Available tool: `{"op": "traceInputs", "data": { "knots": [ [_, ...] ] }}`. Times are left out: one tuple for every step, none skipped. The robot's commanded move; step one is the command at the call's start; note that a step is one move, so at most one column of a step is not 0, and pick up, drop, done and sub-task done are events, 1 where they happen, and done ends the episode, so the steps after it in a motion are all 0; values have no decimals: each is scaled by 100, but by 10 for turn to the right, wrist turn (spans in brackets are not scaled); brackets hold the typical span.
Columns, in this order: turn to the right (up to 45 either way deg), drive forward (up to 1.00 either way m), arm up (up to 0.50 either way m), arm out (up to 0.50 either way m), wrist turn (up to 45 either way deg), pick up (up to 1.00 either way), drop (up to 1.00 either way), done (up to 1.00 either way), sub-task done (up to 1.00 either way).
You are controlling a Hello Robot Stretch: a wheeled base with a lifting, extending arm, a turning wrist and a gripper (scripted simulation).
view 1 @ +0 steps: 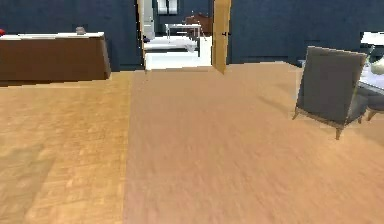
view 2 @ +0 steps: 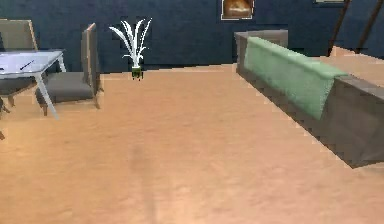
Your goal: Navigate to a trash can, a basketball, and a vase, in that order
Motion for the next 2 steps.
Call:
{"op": "traceInputs", "data": {
  "knots": [
    [0,100,0,0,0,0,0,0,0],
    [0,100,0,0,0,0,0,0,0]
  ]
}}
